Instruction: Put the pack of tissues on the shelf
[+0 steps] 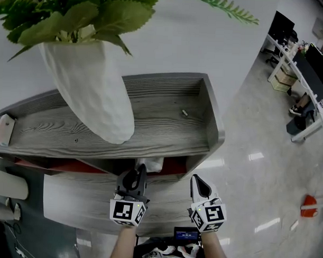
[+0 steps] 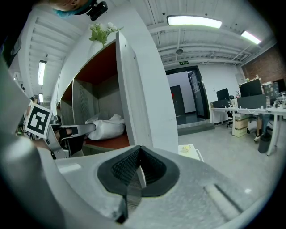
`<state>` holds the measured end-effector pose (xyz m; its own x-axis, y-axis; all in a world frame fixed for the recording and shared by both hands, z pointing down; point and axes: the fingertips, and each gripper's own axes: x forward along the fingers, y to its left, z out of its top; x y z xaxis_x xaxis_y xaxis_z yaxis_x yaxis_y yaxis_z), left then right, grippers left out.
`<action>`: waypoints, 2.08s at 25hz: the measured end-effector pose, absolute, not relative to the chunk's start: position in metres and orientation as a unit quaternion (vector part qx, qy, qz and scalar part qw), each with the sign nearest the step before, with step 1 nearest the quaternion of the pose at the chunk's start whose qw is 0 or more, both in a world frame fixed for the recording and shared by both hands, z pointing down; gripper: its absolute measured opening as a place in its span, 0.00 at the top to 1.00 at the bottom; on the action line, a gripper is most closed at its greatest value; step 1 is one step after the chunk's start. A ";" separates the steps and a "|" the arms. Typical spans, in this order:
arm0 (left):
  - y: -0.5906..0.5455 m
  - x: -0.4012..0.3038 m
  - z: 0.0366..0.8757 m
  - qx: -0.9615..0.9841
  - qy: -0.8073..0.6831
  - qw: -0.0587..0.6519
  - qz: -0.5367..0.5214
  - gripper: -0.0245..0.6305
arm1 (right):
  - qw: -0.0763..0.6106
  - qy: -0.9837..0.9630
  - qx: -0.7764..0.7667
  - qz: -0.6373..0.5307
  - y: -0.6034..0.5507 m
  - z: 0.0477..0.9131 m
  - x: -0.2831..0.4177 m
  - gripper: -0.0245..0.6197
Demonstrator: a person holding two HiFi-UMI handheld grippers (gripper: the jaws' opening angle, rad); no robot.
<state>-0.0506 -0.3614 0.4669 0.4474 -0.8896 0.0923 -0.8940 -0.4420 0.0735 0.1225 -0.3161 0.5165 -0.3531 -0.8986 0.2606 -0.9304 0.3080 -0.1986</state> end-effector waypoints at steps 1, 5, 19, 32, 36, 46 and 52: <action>-0.361 -0.050 0.467 0.850 -0.524 0.055 0.021 0.90 | 0.050 -0.807 0.566 0.158 -0.316 0.516 0.122 0.95; -0.358 -0.046 0.472 0.855 -0.516 0.051 0.031 0.85 | 0.050 -0.806 0.569 0.157 -0.313 0.515 0.122 0.95; -0.334 -0.056 0.470 0.852 -0.518 0.067 0.034 0.77 | 0.037 -0.805 0.574 0.146 -0.285 0.501 0.117 0.95; -0.281 -0.064 0.461 0.862 -0.503 0.064 0.022 0.82 | 0.030 -0.813 0.569 0.123 -0.238 0.481 0.095 0.95; -0.265 -0.073 0.459 0.861 -0.504 0.064 0.020 0.90 | 0.028 -0.815 0.567 0.117 -0.225 0.476 0.086 0.95; -0.241 -0.084 0.457 0.869 -0.489 0.075 0.018 0.95 | 0.033 -0.817 0.566 0.103 -0.206 0.469 0.066 0.95; -0.238 -0.086 0.449 0.872 -0.485 0.074 0.011 0.95 | 0.039 -0.818 0.566 0.092 -0.203 0.466 0.063 0.95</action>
